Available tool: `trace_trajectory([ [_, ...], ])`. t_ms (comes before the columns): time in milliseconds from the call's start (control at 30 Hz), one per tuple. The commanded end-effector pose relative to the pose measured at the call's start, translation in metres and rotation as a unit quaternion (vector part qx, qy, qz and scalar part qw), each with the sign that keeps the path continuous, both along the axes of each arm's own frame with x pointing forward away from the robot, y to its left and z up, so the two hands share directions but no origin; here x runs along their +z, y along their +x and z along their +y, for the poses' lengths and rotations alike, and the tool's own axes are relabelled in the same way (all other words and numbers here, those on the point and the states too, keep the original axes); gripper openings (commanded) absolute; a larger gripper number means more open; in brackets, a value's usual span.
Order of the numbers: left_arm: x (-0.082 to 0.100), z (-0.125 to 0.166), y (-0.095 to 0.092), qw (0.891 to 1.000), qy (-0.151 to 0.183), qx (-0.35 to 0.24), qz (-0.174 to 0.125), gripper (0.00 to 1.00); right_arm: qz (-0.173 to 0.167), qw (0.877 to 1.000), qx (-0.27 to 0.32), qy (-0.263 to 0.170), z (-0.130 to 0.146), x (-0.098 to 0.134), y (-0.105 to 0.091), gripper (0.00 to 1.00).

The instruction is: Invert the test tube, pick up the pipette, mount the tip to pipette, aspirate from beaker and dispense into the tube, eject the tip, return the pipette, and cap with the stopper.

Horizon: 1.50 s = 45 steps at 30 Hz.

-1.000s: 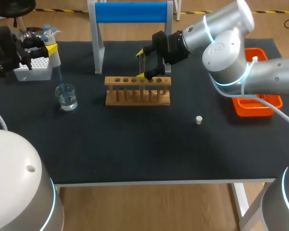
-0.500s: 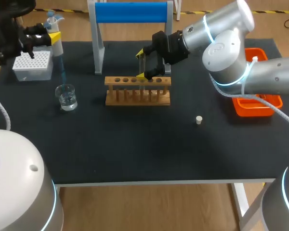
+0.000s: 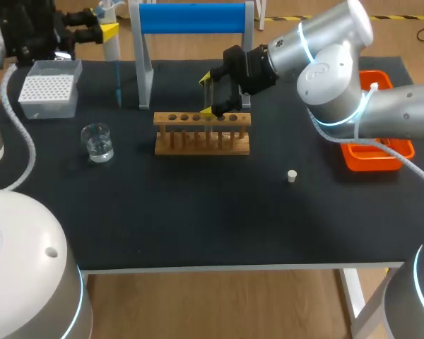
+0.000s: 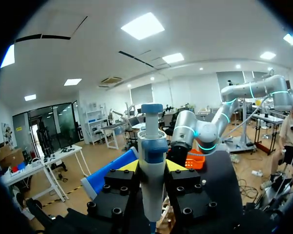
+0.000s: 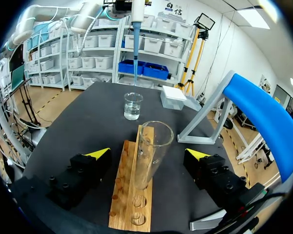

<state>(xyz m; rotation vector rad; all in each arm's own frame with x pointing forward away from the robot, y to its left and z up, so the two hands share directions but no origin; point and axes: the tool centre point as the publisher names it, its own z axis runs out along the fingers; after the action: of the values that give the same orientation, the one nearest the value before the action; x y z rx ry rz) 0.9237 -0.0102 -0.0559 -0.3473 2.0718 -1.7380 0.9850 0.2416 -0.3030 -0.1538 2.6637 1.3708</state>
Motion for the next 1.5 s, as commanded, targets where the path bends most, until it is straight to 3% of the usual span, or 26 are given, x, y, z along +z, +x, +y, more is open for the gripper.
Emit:
trace_trajectory([
  [33,0.009,-0.019,0.015,1.0,-0.003,-0.012,0.0,0.0,0.001,1.0,0.0,-0.001,-0.001,0.001,0.0,1.0],
  [967,0.066,-0.122,0.027,0.996,-0.01,-0.082,0.027,0.0,0.001,1.0,0.0,-0.001,-0.001,0.001,0.0,1.0],
  [1500,0.07,-0.161,0.032,0.993,-0.015,-0.116,0.031,0.0,0.001,1.0,0.0,-0.001,-0.001,0.001,0.0,1.0],
])
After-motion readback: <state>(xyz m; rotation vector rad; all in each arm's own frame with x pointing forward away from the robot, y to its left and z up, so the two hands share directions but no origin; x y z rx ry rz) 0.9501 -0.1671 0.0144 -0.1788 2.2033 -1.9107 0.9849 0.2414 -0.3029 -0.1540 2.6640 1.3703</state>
